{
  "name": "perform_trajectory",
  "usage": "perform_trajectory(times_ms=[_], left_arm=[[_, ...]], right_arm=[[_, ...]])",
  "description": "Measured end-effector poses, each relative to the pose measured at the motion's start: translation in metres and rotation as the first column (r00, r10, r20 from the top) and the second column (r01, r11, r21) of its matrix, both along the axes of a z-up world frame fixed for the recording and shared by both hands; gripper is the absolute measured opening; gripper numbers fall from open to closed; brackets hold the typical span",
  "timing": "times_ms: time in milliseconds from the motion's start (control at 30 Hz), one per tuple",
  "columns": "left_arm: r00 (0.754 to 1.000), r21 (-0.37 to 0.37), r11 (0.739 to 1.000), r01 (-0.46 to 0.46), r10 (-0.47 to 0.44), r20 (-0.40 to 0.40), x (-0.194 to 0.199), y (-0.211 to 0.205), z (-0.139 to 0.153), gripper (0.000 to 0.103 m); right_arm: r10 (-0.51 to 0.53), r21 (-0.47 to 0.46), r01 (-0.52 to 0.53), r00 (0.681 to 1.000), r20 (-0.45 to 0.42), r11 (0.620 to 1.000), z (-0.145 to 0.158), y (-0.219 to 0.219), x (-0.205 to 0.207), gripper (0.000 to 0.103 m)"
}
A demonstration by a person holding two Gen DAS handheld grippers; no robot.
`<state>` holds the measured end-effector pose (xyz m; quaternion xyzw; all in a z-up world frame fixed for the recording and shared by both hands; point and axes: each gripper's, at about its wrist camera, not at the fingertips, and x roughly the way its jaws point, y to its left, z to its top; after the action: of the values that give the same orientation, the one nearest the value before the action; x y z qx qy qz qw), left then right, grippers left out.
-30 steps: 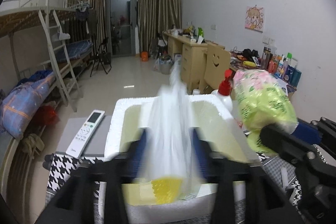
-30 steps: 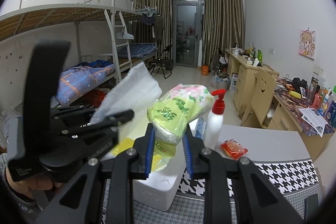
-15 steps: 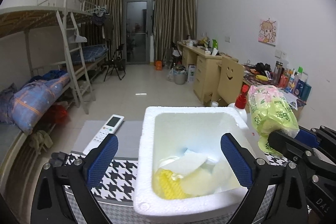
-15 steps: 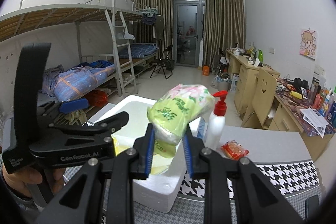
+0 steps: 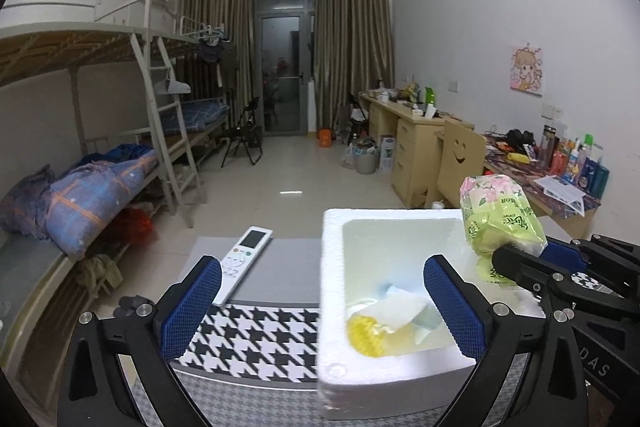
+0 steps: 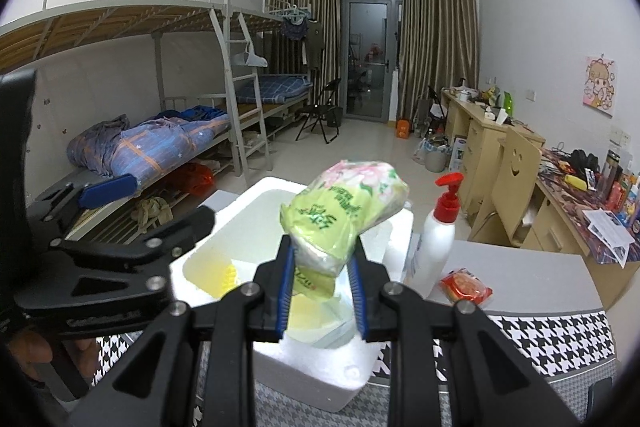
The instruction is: Organize soft objects
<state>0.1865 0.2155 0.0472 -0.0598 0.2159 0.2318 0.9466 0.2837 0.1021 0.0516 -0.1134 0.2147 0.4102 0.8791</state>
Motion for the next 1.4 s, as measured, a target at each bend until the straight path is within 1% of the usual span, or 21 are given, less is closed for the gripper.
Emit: perform_trajectory(times_ms=[100, 400, 433, 467, 500, 567, 600, 700, 933, 1000, 1100, 1133, 1233, 1400], left_arm=[[1.0, 0.001, 1.0, -0.018, 0.018, -0.001, -0.004, 0.006, -0.001, 0.101], [0.999, -0.013, 0.999, -0.041, 0.041, -0.004, -0.01, 0.017, -0.005, 0.102], [0.999, -0.013, 0.999, -0.042, 0.042, -0.003, -0.011, 0.017, -0.005, 0.102], [0.999, -0.013, 0.999, -0.041, 0.041, -0.003, -0.011, 0.017, -0.005, 0.102], [0.999, -0.013, 0.999, -0.041, 0.041, -0.003, -0.011, 0.017, -0.005, 0.102], [0.999, -0.014, 0.999, -0.043, 0.043, -0.003, -0.011, 0.017, -0.005, 0.102], [0.999, -0.014, 0.999, -0.041, 0.041, -0.004, -0.011, 0.017, -0.005, 0.102], [0.999, -0.017, 0.999, -0.04, 0.04, -0.005, -0.012, 0.018, -0.007, 0.102], [1.0, -0.018, 0.999, -0.031, 0.031, -0.002, -0.014, 0.016, -0.005, 0.102], [1.0, -0.019, 0.999, -0.03, 0.03, -0.001, -0.013, 0.015, -0.005, 0.102], [1.0, -0.009, 0.999, -0.031, 0.031, -0.004, -0.014, 0.008, -0.002, 0.102], [0.999, -0.005, 0.999, -0.033, 0.033, -0.007, -0.014, 0.007, -0.002, 0.102], [1.0, -0.009, 1.0, -0.019, 0.019, -0.007, -0.015, 0.0, 0.001, 0.102], [1.0, -0.005, 1.0, 0.001, -0.001, 0.003, -0.021, -0.014, 0.005, 0.102]], right_arm=[[0.014, -0.007, -0.014, 1.0, -0.012, 1.0, -0.002, 0.004, 0.004, 0.03], [0.006, -0.029, -0.007, 1.0, -0.025, 1.0, -0.01, 0.017, 0.014, 0.03], [0.002, -0.036, -0.003, 1.0, -0.031, 0.999, -0.012, 0.018, 0.016, 0.032], [-0.001, -0.043, -0.001, 0.999, -0.038, 0.999, -0.013, 0.02, 0.018, 0.04], [-0.003, -0.048, 0.001, 0.999, -0.04, 0.999, -0.014, 0.021, 0.018, 0.053], [-0.035, -0.046, 0.033, 0.999, -0.036, 0.998, -0.014, 0.021, 0.019, 0.069], [-0.048, -0.041, 0.046, 0.998, -0.031, 0.998, -0.015, 0.02, 0.02, 0.072], [-0.043, -0.035, 0.041, 0.998, -0.041, 0.999, -0.014, 0.018, 0.019, 0.072], [-0.053, -0.026, 0.053, 0.998, -0.027, 0.998, -0.008, 0.012, 0.013, 0.073], [-0.058, -0.018, 0.057, 0.998, -0.021, 0.998, -0.006, 0.008, 0.011, 0.081], [-0.074, -0.008, 0.074, 0.997, 0.005, 0.997, -0.001, 0.001, 0.004, 0.089], [-0.077, -0.008, 0.077, 0.997, 0.013, 0.997, 0.0, -0.001, 0.003, 0.091], [-0.078, -0.002, 0.078, 0.997, 0.029, 0.997, 0.003, -0.007, -0.004, 0.092], [-0.086, 0.017, 0.085, 0.996, 0.031, 0.996, 0.006, -0.02, -0.011, 0.092]])
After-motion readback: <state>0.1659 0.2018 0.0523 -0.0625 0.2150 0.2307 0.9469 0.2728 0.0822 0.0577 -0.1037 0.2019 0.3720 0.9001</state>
